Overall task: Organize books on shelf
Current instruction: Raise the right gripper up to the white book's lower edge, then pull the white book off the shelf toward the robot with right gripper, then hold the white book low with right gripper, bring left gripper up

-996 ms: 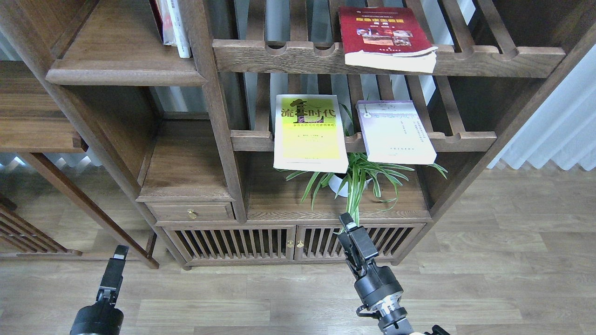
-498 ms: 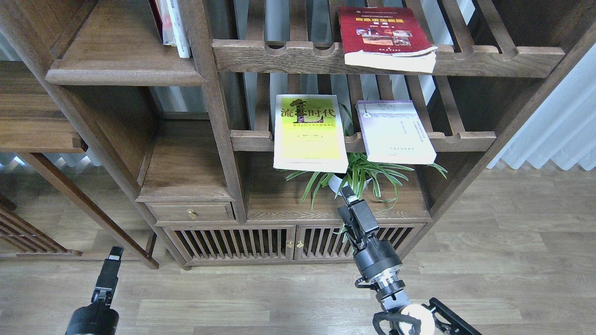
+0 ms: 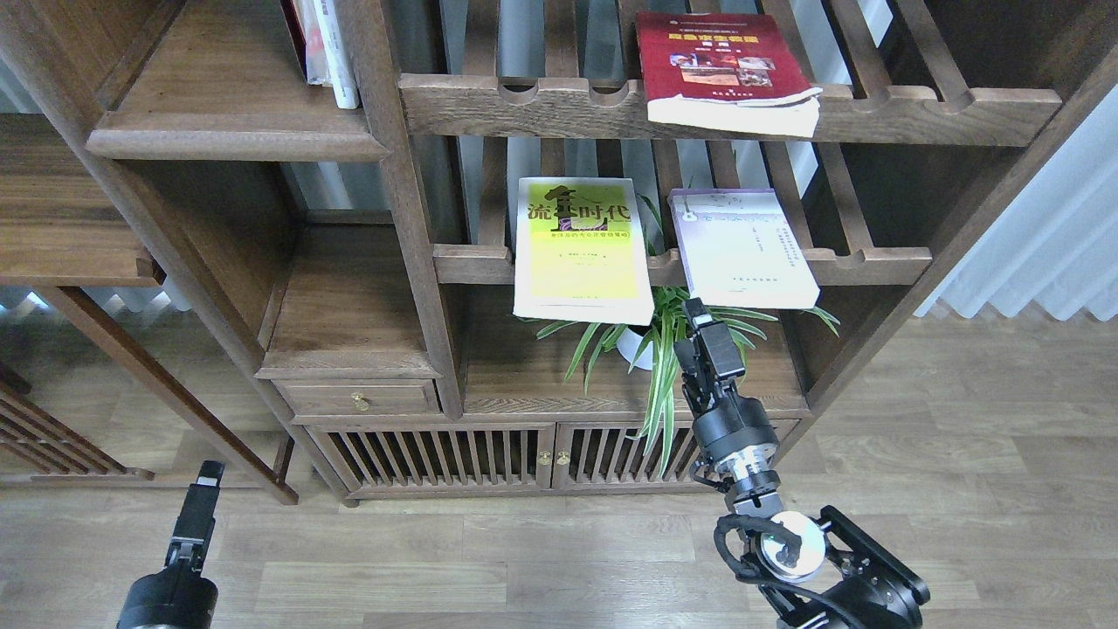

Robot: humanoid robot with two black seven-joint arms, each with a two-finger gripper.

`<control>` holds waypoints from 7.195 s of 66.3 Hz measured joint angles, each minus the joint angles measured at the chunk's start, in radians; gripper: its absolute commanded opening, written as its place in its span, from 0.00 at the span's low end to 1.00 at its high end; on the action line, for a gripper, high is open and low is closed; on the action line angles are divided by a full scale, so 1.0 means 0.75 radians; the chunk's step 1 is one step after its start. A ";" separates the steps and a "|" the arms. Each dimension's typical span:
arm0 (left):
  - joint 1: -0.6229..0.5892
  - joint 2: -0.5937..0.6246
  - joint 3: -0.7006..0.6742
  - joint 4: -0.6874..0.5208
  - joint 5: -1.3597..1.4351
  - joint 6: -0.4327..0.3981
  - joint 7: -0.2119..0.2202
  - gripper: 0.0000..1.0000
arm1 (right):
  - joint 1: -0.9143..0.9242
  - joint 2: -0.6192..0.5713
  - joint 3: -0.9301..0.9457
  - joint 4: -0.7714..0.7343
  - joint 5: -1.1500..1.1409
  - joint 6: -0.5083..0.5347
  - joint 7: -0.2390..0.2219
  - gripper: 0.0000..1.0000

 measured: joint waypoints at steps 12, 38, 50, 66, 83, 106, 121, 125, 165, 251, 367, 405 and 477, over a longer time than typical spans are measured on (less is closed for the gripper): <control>0.000 0.002 0.000 0.000 0.000 0.000 0.000 1.00 | 0.033 0.000 0.058 -0.002 0.003 0.000 -0.001 0.99; -0.001 0.004 -0.002 0.000 0.001 0.000 0.000 1.00 | 0.063 0.000 0.102 -0.029 0.008 -0.064 -0.001 0.99; 0.000 0.005 -0.004 0.000 0.001 0.000 0.000 1.00 | 0.089 0.000 0.100 -0.052 0.008 -0.119 -0.001 0.98; 0.002 0.006 -0.004 0.000 0.001 0.000 0.000 1.00 | 0.134 0.000 0.101 -0.081 0.008 -0.157 -0.001 0.85; 0.005 0.006 -0.008 0.000 0.001 0.000 0.000 1.00 | 0.141 0.000 0.107 -0.121 0.008 -0.161 0.001 0.77; 0.010 0.006 -0.012 0.000 0.001 0.000 0.000 1.00 | 0.165 0.000 0.205 -0.159 0.008 -0.161 0.008 0.60; 0.012 0.007 -0.016 0.000 0.001 0.000 0.000 1.00 | 0.161 0.000 0.220 -0.159 0.010 -0.158 0.038 0.49; 0.014 0.008 -0.021 0.000 0.000 0.000 0.000 1.00 | 0.160 0.000 0.220 -0.158 0.010 -0.157 0.041 0.44; 0.016 0.010 -0.029 0.002 0.000 0.000 0.000 1.00 | 0.126 0.000 0.160 -0.138 0.022 -0.032 0.032 0.04; 0.016 0.012 -0.029 0.006 -0.002 0.000 0.000 1.00 | -0.268 0.000 -0.068 0.535 0.081 0.000 0.034 0.03; -0.126 0.302 0.561 0.049 -0.232 0.000 0.000 1.00 | -0.701 -0.154 -0.405 0.509 -0.108 0.000 -0.023 0.03; -0.186 0.564 0.753 -0.226 -0.214 0.000 0.000 1.00 | -0.508 -0.134 -0.527 0.370 -0.119 0.000 -0.061 0.03; -0.175 0.365 0.689 -0.225 -0.207 0.000 0.000 1.00 | -0.519 -0.053 -0.507 0.366 -0.119 0.000 -0.089 0.04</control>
